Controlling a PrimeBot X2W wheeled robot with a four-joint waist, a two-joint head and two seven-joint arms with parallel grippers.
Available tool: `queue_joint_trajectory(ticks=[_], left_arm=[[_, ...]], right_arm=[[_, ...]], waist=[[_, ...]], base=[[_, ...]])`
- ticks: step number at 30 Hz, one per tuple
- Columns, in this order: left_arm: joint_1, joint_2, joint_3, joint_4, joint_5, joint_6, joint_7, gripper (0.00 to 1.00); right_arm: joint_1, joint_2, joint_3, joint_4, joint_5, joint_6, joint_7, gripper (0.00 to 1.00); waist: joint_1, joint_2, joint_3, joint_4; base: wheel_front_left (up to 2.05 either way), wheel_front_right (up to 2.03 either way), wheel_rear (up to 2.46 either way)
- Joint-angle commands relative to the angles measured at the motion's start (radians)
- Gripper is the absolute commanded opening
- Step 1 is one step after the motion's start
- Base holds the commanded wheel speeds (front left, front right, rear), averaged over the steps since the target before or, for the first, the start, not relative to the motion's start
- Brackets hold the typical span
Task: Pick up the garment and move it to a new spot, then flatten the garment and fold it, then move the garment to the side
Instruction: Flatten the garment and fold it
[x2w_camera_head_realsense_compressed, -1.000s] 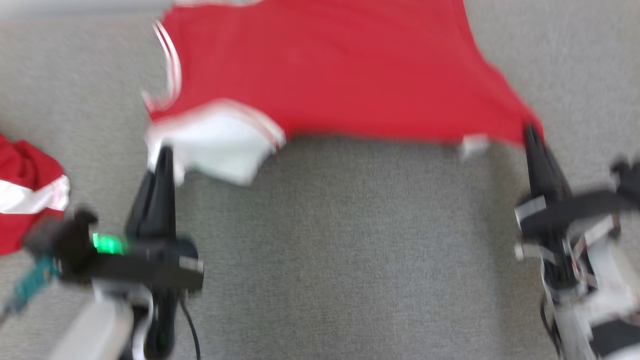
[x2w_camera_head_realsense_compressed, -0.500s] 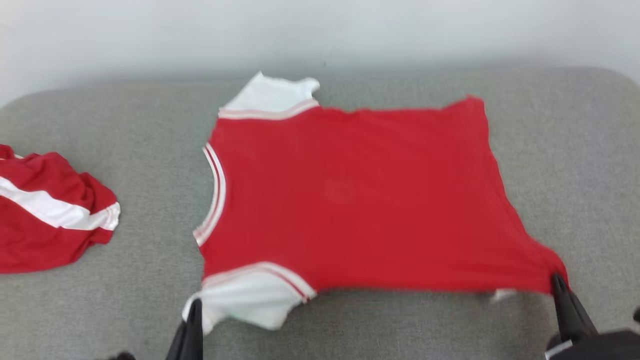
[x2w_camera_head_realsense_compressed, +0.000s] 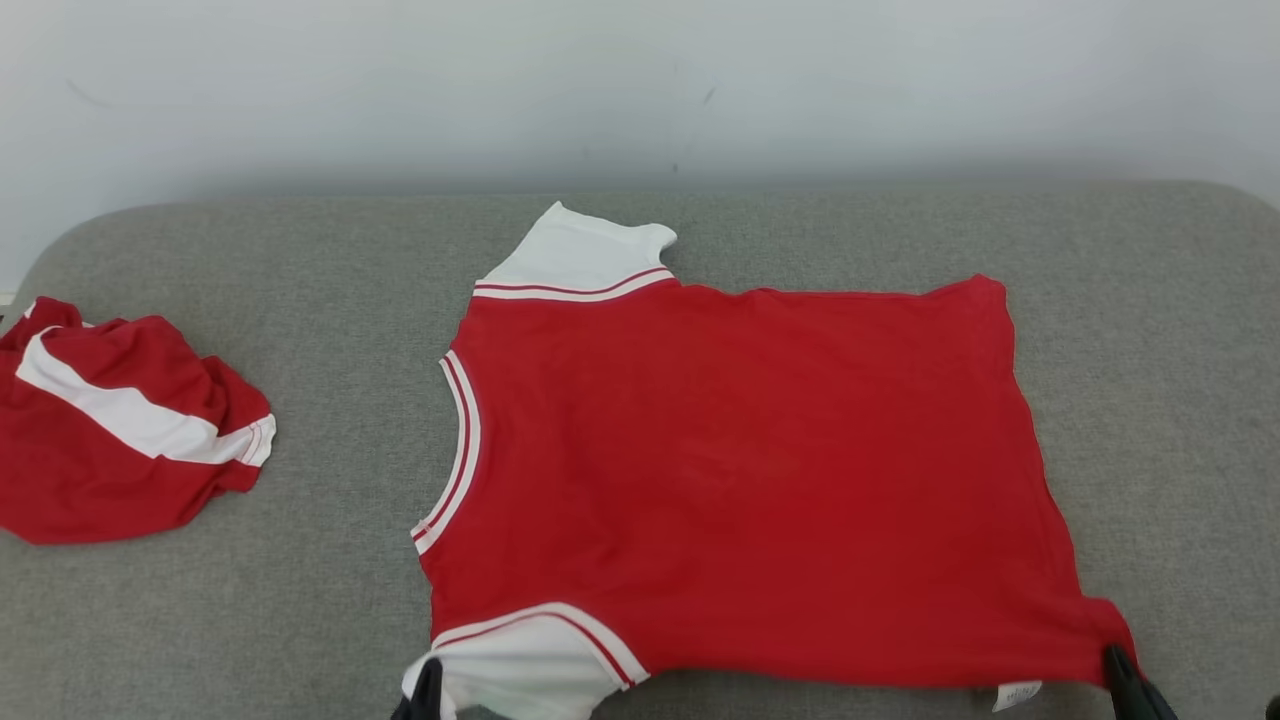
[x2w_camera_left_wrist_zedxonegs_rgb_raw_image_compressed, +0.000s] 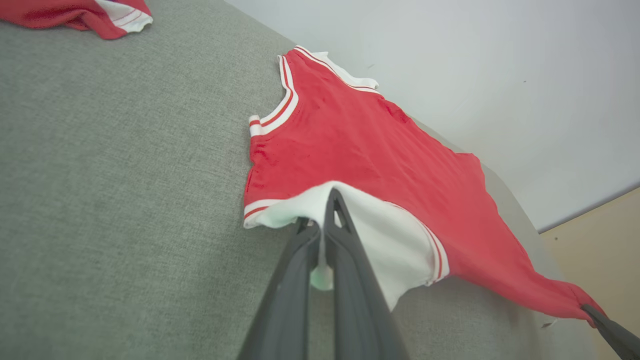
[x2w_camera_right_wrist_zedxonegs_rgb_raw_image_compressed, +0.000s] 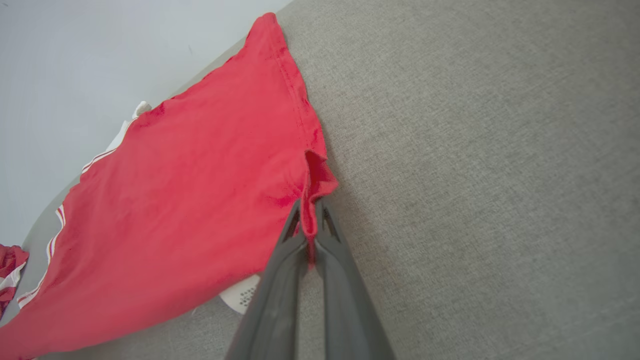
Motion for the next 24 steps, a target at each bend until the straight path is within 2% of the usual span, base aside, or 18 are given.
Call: queue_joint_trajectory(ticks=[1, 5, 11, 18, 24], left_arm=[[-0.031, 0.007, 0.003, 0.006, 0.011, -0.008, 0.003, 0.00], [-0.111, 0.021, -0.011, 0.033, 0.033, -0.024, 0.036, 0.00], [-0.268, 0.038, -0.035, 0.123, 0.061, -0.060, 0.101, 0.00], [-0.447, 0.026, -0.042, 0.309, 0.065, -0.115, 0.142, 0.00], [-0.570, 0.012, -0.037, 0.492, 0.066, -0.162, 0.134, 0.00]], right_arm=[[-0.026, 0.002, 0.007, -0.011, 0.000, 0.000, 0.003, 0.00], [-0.083, 0.005, 0.017, -0.003, 0.007, 0.000, 0.015, 0.00], [-0.184, 0.005, 0.025, 0.077, 0.004, 0.000, 0.039, 0.00], [-0.321, 0.005, 0.033, 0.191, 0.022, 0.000, 0.062, 0.00], [-0.458, 0.005, 0.074, 0.298, -0.011, 0.000, 0.045, 0.00]], waist=[[0.0001, 0.0001, 0.007, -0.007], [0.0001, 0.0001, 0.011, -0.017], [0.0001, 0.0001, 0.018, -0.031], [0.0001, 0.0001, 0.028, -0.060], [0.0001, 0.0001, 0.052, -0.085]], base=[[0.00, 0.00, 0.00], [0.00, 0.00, 0.00], [0.00, 0.00, 0.00], [0.00, 0.00, 0.00], [0.00, 0.00, 0.00]])
